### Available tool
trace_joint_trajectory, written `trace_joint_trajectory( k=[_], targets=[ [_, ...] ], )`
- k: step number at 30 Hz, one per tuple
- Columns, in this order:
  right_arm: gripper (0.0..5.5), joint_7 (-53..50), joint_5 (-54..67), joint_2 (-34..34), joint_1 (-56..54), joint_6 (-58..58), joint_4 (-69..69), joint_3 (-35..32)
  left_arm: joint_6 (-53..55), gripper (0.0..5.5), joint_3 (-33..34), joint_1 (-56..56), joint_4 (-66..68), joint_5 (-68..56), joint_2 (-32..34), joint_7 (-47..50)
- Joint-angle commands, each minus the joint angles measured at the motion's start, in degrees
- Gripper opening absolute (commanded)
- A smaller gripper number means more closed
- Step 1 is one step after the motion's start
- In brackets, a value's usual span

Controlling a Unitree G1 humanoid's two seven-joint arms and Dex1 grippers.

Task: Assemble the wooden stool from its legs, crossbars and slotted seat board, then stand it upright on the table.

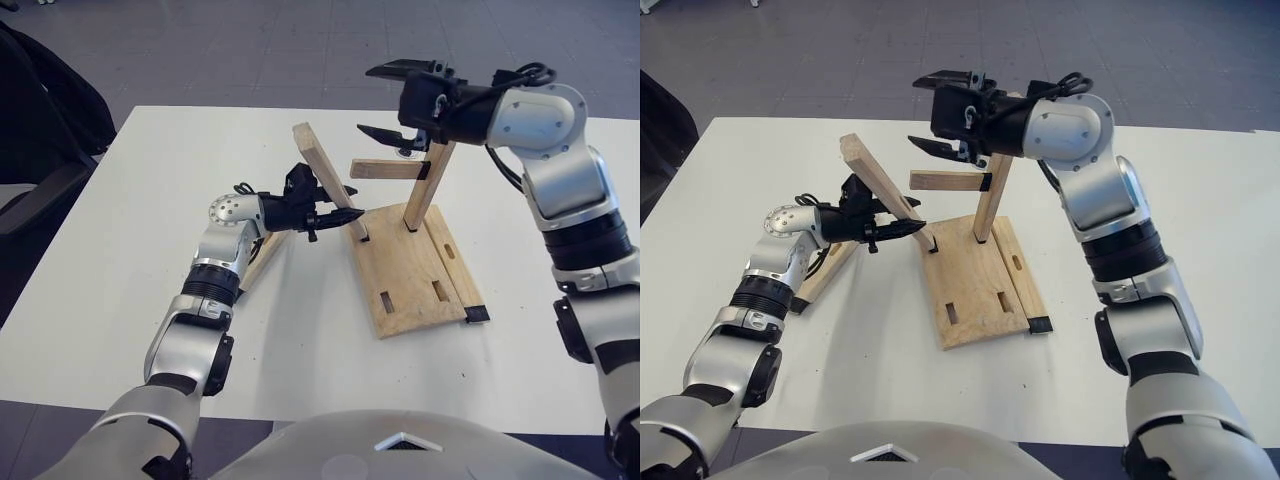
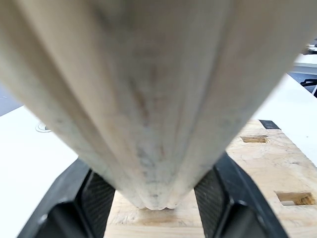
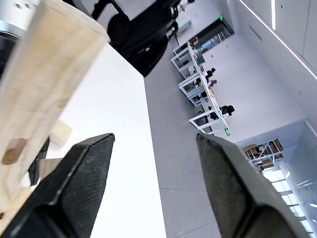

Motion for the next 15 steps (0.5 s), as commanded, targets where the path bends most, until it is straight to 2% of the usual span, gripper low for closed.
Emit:
trace_joint_trajectory(
  k=[1,7,15],
  targets=[
    [2.65,-3.4,-6.53,1.73,-3.12,1.72,2.45,2.11,7.7,2.05,-3.71,2.97,3.84,5.21,1.67,0.0],
    [2.65,-4.32,-15.07,1.95,-4.59,2.21,4.75,5.54,11.6,2.05,-6.45,-1.57,6.47,9.04,2.19,3.74],
    [2.65,-0.87,-15.69,0.95,-2.62,1.06,3.33,5.5,13.07,2.05,-6.33,-1.62,7.53,7.89,2.57,5.64]
  ],
)
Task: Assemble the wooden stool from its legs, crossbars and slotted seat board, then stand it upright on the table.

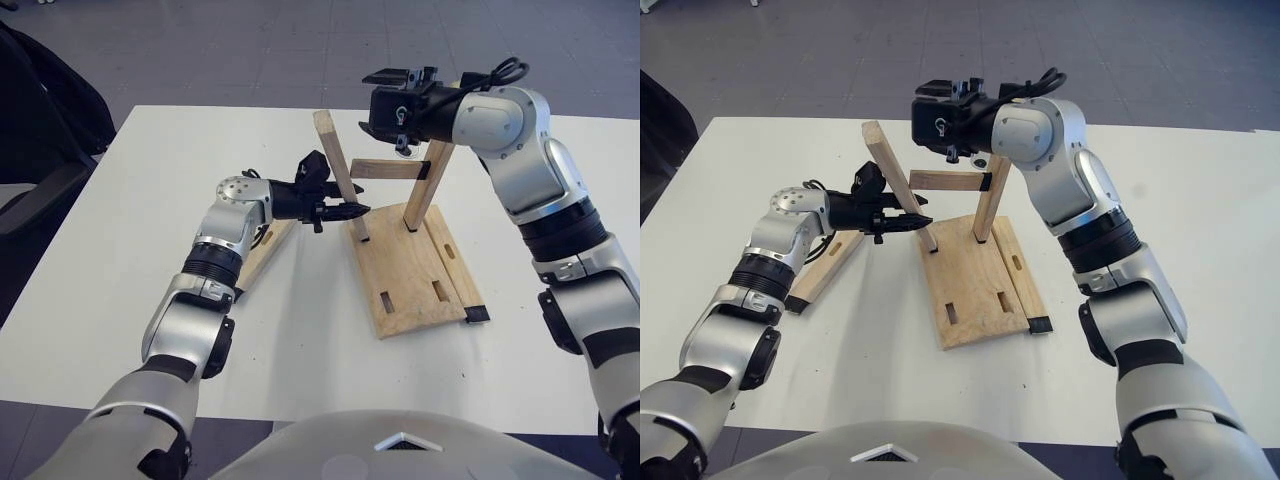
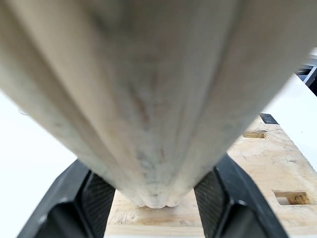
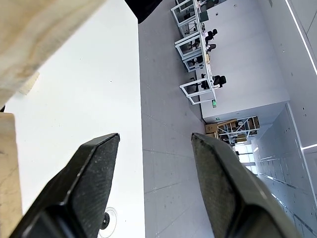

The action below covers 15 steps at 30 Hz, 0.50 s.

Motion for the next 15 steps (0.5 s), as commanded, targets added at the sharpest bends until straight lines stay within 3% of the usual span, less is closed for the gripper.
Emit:
trace_joint_trajectory(
  k=[1,15],
  targets=[
    [2.65,1.74,-0.46,-0.93,0.75,-1.03,-0.66,0.32,4.17,2.05,-1.6,4.93,4.82,6.07,1.73,4.99],
    [2.65,3.41,-1.56,-1.33,4.16,-1.79,-0.36,1.05,0.21,2.05,3.01,8.65,1.71,3.2,0.22,6.27]
  ],
)
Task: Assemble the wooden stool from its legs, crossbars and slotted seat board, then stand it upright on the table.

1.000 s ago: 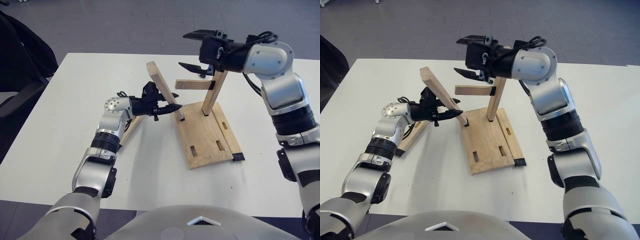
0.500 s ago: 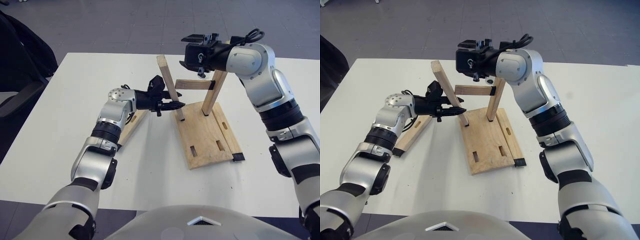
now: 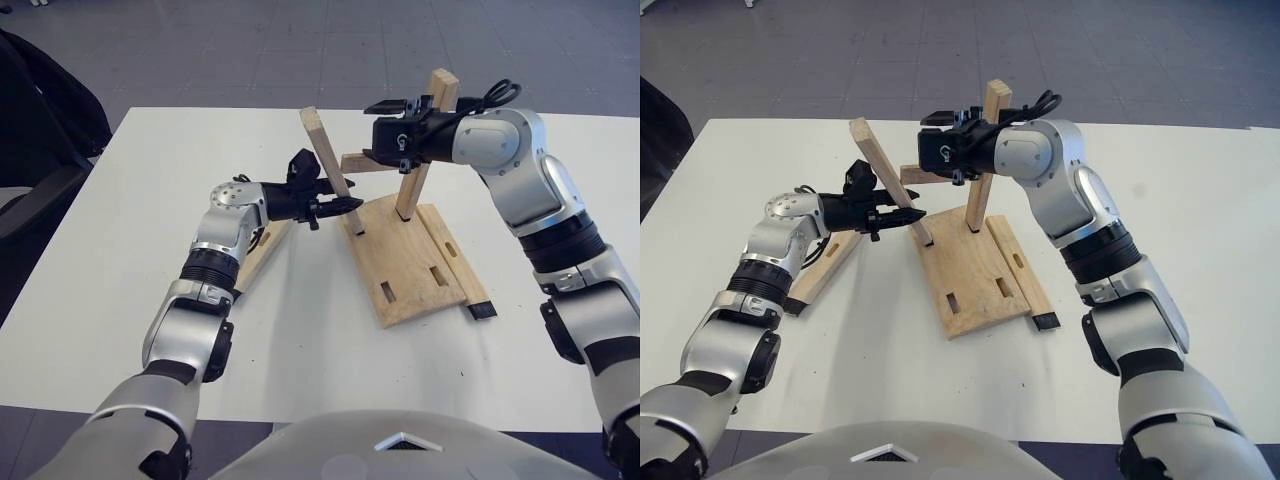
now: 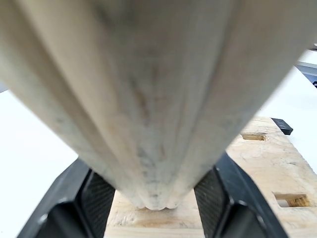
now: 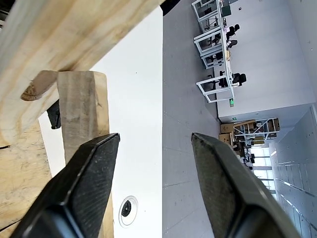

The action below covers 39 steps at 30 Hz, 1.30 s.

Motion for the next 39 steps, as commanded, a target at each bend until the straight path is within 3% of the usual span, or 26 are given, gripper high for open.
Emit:
trace_joint_trajectory(
  k=[1,15,26,29,34,39],
  targets=[
    [2.65,0.55,-0.55,-0.32,0.76,-0.18,0.65,0.21,1.69,2.05,-0.58,5.94,1.82,3.47,0.74,2.87],
    [2.65,2.57,-2.76,-2.65,8.07,-2.7,0.86,4.18,1.28,2.05,1.08,5.23,2.36,3.62,0.55,4.14],
    [2.65,2.27,5.01,1.75,-0.93,10.97,-13.33,-5.55,0.39,2.05,-0.75,4.95,2.96,5.03,0.24,4.55],
    [2.65,-3.91,3.66,4.39,-3.38,9.85,-8.76,-6.58,0.53,2.05,-1.03,4.49,2.97,5.01,-0.05,4.41],
    [2.65,-17.19,-1.27,6.68,-7.6,-2.28,1.79,-5.86,0.86,2.05,-1.79,3.65,2.83,5.0,-0.5,4.08],
    [2.65,-10.01,2.66,6.86,2.1,-2.44,6.12,-2.26,0.99,2.05,-2.27,3.45,2.76,5.02,-0.96,4.22]
  ],
)
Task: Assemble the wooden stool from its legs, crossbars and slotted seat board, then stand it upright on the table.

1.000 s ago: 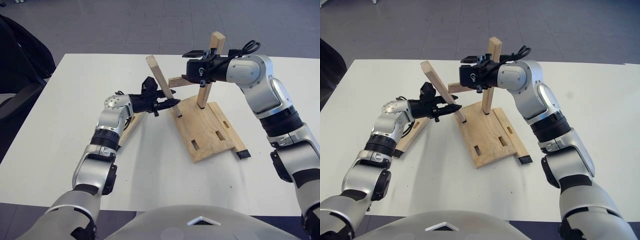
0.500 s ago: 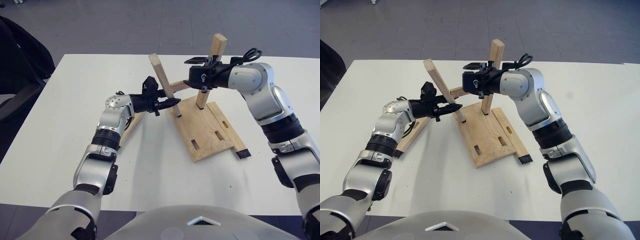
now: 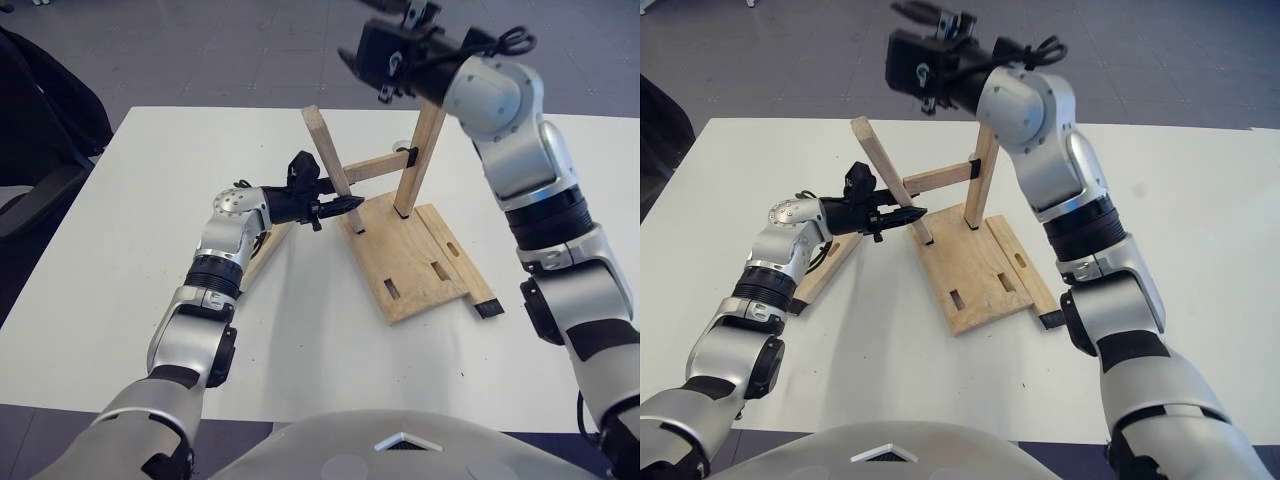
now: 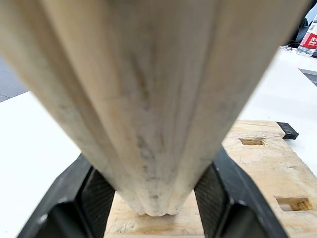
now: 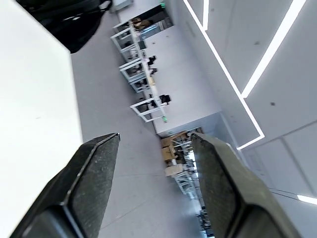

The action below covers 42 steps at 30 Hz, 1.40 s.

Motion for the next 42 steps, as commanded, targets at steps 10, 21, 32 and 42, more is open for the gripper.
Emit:
trace_joint_trajectory(
  k=[10,21,32,42],
  targets=[
    [2.65,5.06,11.72,1.68,9.97,6.22,-0.75,-5.28,2.24,2.05,-2.56,3.25,3.55,5.49,-0.29,2.74],
    [2.65,3.4,3.74,-2.64,12.98,-5.68,7.13,1.19,2.19,2.05,-3.21,2.69,3.75,5.69,-0.75,2.34],
    [2.65,2.99,13.07,-1.68,14.02,7.47,-10.43,-7.31,1.13,2.05,-3.67,3.12,2.52,6.94,-0.11,3.84],
    [2.65,-5.6,16.57,-10.09,2.37,12.06,-3.13,-24.45,0.77,2.05,-5.14,5.8,-0.58,7.64,3.32,2.07]
  ],
)
